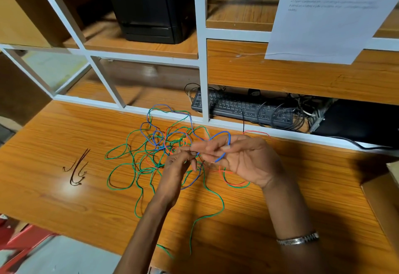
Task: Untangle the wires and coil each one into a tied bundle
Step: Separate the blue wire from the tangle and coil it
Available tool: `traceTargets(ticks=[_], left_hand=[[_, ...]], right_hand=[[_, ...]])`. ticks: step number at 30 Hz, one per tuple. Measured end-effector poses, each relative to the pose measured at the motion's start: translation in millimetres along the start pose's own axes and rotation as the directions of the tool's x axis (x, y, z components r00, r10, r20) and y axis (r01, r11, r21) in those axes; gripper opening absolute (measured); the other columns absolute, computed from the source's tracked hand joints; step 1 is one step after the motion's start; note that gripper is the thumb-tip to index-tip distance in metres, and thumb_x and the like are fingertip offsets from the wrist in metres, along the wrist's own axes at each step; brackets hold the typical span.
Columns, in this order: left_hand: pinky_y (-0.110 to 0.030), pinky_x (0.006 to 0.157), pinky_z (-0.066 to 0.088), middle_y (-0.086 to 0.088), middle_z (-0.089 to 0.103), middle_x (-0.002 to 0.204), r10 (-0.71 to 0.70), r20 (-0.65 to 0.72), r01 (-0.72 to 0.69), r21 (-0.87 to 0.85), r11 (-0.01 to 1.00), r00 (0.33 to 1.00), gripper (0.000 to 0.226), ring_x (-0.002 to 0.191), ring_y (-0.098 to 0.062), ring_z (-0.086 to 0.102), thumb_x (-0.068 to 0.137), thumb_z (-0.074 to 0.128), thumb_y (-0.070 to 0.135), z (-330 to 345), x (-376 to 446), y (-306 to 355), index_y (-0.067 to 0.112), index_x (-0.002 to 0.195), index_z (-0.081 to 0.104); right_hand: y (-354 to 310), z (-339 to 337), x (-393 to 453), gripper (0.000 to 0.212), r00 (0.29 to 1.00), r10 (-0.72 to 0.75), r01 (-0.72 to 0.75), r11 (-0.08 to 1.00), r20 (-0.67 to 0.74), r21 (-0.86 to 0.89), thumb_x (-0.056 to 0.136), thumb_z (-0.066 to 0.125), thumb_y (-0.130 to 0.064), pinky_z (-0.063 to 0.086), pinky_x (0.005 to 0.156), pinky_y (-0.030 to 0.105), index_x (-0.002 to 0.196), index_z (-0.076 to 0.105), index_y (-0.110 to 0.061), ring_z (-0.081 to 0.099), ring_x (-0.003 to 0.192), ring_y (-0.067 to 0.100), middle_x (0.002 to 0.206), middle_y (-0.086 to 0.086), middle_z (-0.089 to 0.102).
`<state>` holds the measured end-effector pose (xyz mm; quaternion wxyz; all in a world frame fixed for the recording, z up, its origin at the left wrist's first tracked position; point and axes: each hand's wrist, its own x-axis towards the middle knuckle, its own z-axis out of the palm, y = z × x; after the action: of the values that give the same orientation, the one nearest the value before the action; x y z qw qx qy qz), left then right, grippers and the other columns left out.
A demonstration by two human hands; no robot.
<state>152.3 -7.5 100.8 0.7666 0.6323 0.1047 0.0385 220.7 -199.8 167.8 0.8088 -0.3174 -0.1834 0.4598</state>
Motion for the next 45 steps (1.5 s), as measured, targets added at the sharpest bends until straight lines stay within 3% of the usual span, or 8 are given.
traceTargets(ticks=[9,14,17,24,30,35,42,45], left_hand=[[-0.038,0.101,0.042,-0.004,0.071,0.123,-0.085,0.198,0.076,0.055,0.996,0.977,0.03,0.112,-0.011,0.062,0.083,0.064,0.027,18,-1,9,0.007,0.065,0.076],[-0.049,0.115,0.039,0.013,0.073,0.117,-0.19,0.234,0.161,0.14,0.977,0.953,0.039,0.121,-0.005,0.062,0.087,0.068,0.043,20,-9,-3,0.011,0.068,0.078],[-0.039,0.103,0.044,0.008,0.074,0.112,-0.134,0.215,0.098,0.171,0.98,0.967,0.04,0.115,-0.007,0.064,0.095,0.07,0.036,18,-12,-3,0.008,0.067,0.076],[-0.021,0.088,0.042,0.011,0.066,0.089,-0.201,0.402,-0.008,0.46,0.888,0.893,0.017,0.093,-0.003,0.058,0.1,0.071,0.021,16,-19,1,0.008,0.088,0.073],[-0.015,0.113,0.033,0.004,0.069,0.131,-0.11,0.565,-0.17,0.419,0.892,0.818,0.019,0.138,0.001,0.048,0.105,0.063,0.021,15,-30,12,0.014,0.113,0.079],[-0.025,0.125,0.019,0.017,0.064,0.135,0.104,0.472,-0.352,0.475,0.807,0.876,0.018,0.148,-0.008,0.04,0.103,0.065,0.021,21,-23,8,0.021,0.113,0.08],[-0.032,0.127,0.025,0.016,0.062,0.138,0.402,0.255,-0.476,0.443,0.76,0.879,0.016,0.148,-0.005,0.041,0.101,0.062,0.018,12,-3,23,0.021,0.106,0.077],[-0.037,0.123,0.033,0.021,0.067,0.127,0.399,0.179,-0.436,0.426,0.793,0.899,0.015,0.14,-0.008,0.051,0.099,0.064,0.017,7,5,24,0.016,0.104,0.078]], right_hand=[[6,13,14,0.051,0.964,-0.252,0.247,0.729,-0.085,0.638,0.096,0.041,0.015,0.055,0.096,0.031,0.146,0.044,0.011,0.068,0.117,0.031,0.154,0.031,0.042],[-8,17,20,0.04,0.897,-0.275,0.415,0.791,-0.345,0.448,0.084,0.043,0.013,0.052,0.068,0.021,0.109,0.072,0.0,0.068,0.083,0.012,0.12,0.014,0.07],[-9,-1,15,0.029,0.803,-0.335,0.516,0.805,-0.493,0.293,0.077,0.039,0.004,0.031,0.058,0.022,0.072,0.056,-0.019,0.048,0.06,0.008,0.084,-0.001,0.06],[-2,-33,-1,0.015,0.585,-0.359,0.51,0.86,-0.728,-0.014,0.063,0.035,-0.006,0.022,0.045,0.023,0.069,0.043,-0.018,0.026,0.044,0.009,0.059,-0.003,0.035],[2,-55,2,0.045,0.619,-0.124,0.29,0.954,-0.776,0.079,0.108,0.032,-0.036,0.022,0.035,0.02,0.094,0.061,-0.004,0.025,0.033,0.005,0.045,-0.009,0.031],[28,-45,17,0.039,0.587,-0.18,-0.103,0.95,-0.789,-0.294,0.112,0.035,-0.022,0.045,0.047,0.016,0.103,0.067,-0.002,0.055,0.051,0.009,0.067,0.003,0.06],[37,-20,4,0.03,0.79,-0.029,-0.32,0.832,-0.613,-0.452,0.113,0.035,-0.02,0.059,0.09,0.045,0.106,0.059,-0.004,0.072,0.081,0.03,0.09,0.02,0.071],[38,-1,-7,0.026,0.922,0.138,-0.316,0.81,-0.363,-0.494,0.111,0.037,-0.016,0.06,0.072,0.032,0.111,0.061,-0.004,0.071,0.073,0.026,0.08,0.013,0.07]])
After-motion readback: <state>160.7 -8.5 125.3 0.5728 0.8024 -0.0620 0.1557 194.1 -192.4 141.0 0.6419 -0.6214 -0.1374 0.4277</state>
